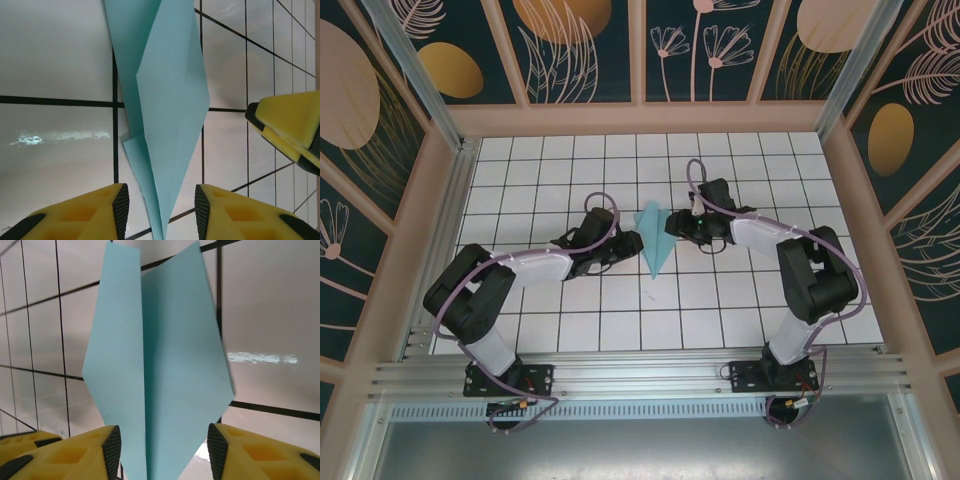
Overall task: Fold a paper plane with a square sheet of paper (pick it up from the middle)
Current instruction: Fourth fold the wing at the center of the table, then turn over the paper at the center of the table.
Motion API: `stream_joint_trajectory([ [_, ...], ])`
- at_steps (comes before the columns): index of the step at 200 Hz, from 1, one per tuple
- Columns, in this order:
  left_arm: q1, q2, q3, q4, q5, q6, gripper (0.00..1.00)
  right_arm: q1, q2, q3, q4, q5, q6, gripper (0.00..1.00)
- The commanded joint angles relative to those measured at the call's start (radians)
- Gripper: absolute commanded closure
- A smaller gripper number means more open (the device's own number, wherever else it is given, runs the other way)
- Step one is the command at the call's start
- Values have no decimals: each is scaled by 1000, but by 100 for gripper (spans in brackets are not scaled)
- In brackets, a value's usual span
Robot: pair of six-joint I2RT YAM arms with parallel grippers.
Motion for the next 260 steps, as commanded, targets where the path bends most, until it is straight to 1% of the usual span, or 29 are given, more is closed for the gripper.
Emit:
stream_joint_trajectory([
  [1, 21, -1, -7, 32, -61, -63, 59, 31, 67, 62, -5, -33, -48, 54],
  [31, 38, 4, -18, 58, -37, -98, 59, 45, 148, 118, -6, -70, -51, 61],
  [73, 41, 29, -21, 95, 2, -113, 60, 44, 211, 141, 44, -170, -52, 61],
  [99, 42, 28, -29, 96, 8, -107, 60, 29, 228, 118, 116, -255, -45, 62],
  [135, 44, 24, -41, 97, 19, -106, 60, 17, 254, 119, 131, -287, -57, 69],
  [175, 49, 16, -50, 105, 40, -104, 59, 8, 281, 124, 148, -314, -71, 72],
  [187, 51, 9, -54, 107, 44, -103, 59, 7, 283, 122, 161, -329, -76, 74],
  [206, 53, -6, -64, 106, 39, -104, 58, 6, 279, 116, 170, -331, -82, 82],
  [219, 57, -21, -75, 103, 32, -104, 58, 7, 268, 113, 168, -321, -83, 89],
  [231, 61, -38, -83, 94, 15, -103, 57, 6, 248, 103, 166, -299, -80, 92],
  [244, 62, -60, -91, 71, -18, -98, 53, 6, 214, 98, 141, -259, -76, 94],
  [260, 64, -89, -95, 27, -63, -82, 46, 8, 163, 95, 86, -187, -74, 95],
])
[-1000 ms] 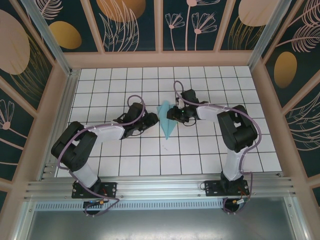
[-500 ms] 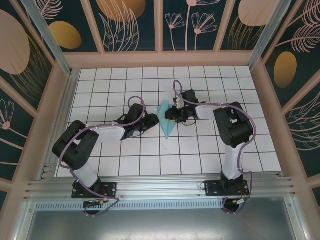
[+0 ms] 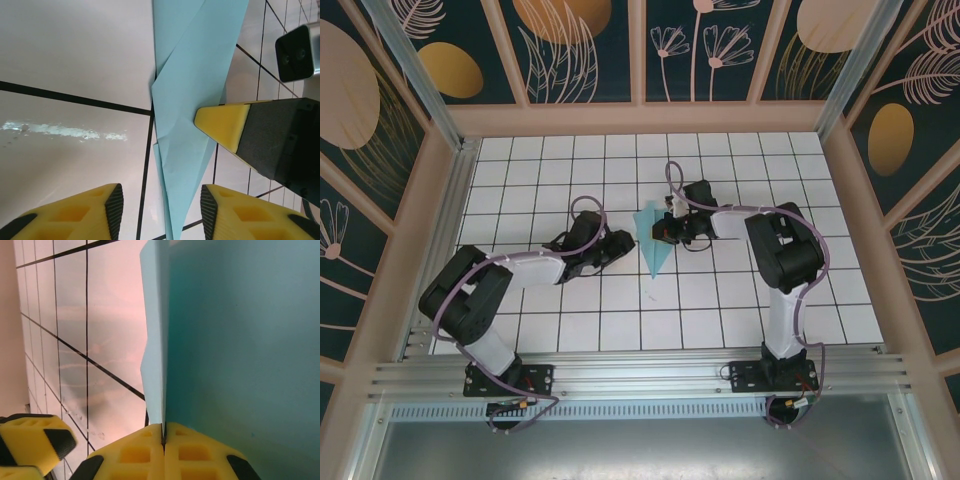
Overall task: Fold a paper plane with a square sheet of paper (pick it up from the middle)
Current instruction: Turn over the paper at the center of the table.
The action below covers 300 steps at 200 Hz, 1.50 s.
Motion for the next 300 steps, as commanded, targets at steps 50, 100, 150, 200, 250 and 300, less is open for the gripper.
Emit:
stream_joint_trajectory([
  [50, 13, -173, -1, -204, -245, 95, 20, 3, -319, -44, -310, 406, -26, 97],
  [100, 17, -295, 14, -336, -427, 157, 4, 38, -462, -8, -608, 803, -29, 97],
  [150, 36, -346, -3, -386, -460, 157, 2, 110, -332, 80, -799, 1230, 25, 98],
  [200, 96, -421, -35, -429, -439, 152, 2, 193, -139, 182, -888, 1457, 91, 98],
  [250, 163, -470, -48, -472, -415, 157, 2, 293, 60, 316, -980, 1536, 151, 97],
  [300, 205, -538, -65, -508, -417, 145, 1, 378, 145, 362, -958, 1430, 155, 91],
])
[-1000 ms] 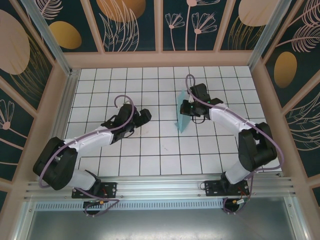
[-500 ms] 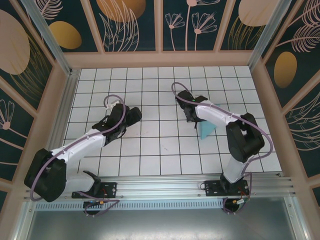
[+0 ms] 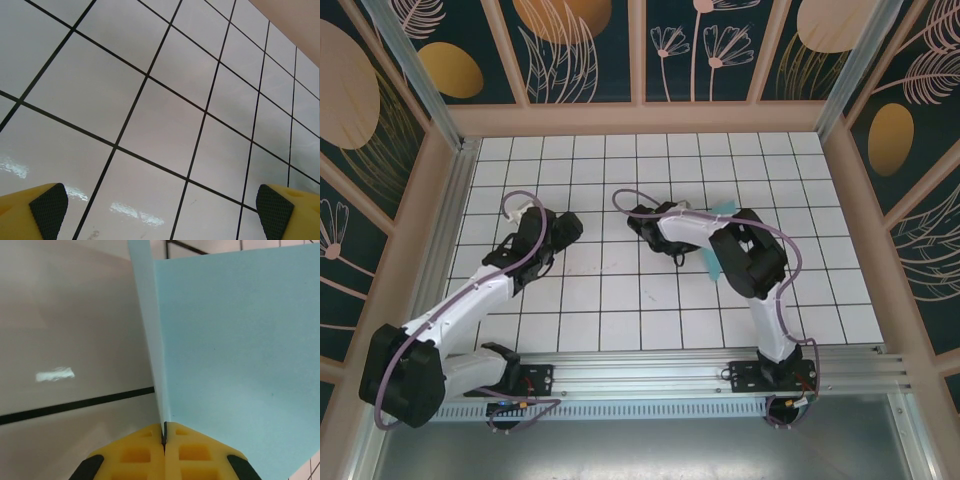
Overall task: Fold a paper plane with a square sheet of paper (pick it up from the middle)
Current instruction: Turn over the paper at the center of the table.
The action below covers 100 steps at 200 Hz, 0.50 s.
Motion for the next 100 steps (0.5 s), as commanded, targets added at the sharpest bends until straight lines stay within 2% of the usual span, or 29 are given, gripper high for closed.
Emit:
stream_joint_trajectory([
  [1, 19, -42, -15, -45, -3, 8, 1, 30, 19, 32, -26, -47, 17, 90],
  [78, 27, -78, -12, -59, 9, 1, 1, 25, -45, -48, 180, -398, -37, 73],
  [100, 27, -74, -12, -51, 23, 1, 2, 28, -87, -42, 223, -455, -40, 70],
])
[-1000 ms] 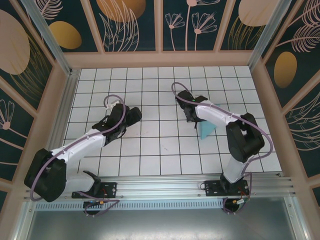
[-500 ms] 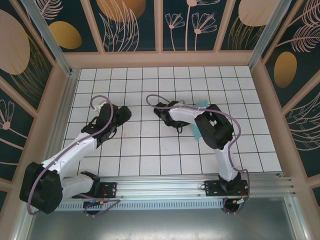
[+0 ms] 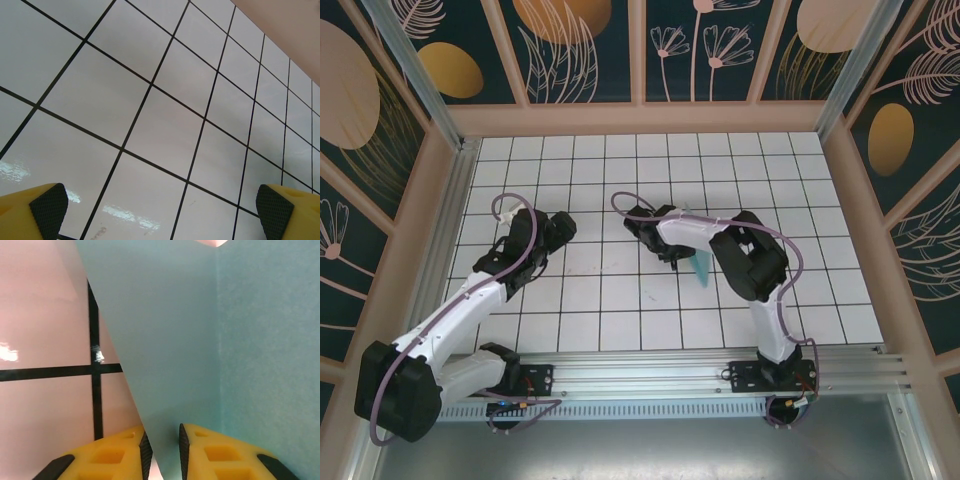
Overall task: Fold a paper plane with a square sheet of paper (pick it up from the middle)
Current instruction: Turn over the paper at the center of the table.
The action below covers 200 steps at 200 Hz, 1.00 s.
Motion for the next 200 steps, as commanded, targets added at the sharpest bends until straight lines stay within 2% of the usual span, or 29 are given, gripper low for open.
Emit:
stream_joint_trajectory([
  [1, 8, -9, -7, -15, 21, 1, 2, 22, -49, -9, 125, -203, -16, 70],
  [23, 8, -6, -10, 2, 40, 1, 1, 35, -114, 2, 196, -314, -47, 64],
  [50, 8, -6, -24, 37, 73, -3, 1, 48, -219, -17, 312, -514, -81, 60],
  [75, 8, 1, -48, 100, 136, 16, 2, 16, -340, -73, 382, -582, -56, 60],
  [100, 8, 23, -57, 164, 229, 53, 1, -109, -464, -191, 406, -534, 6, 61],
  [131, 6, 68, -69, 235, 334, 53, 1, -344, -525, -352, 406, -524, 25, 63],
  [165, 5, 106, -98, 297, 400, 24, 1, -487, -528, -474, 506, -860, -142, 60],
  [200, 3, 132, -114, 340, 432, 7, 1, -527, -537, -518, 534, -961, -236, 51],
])
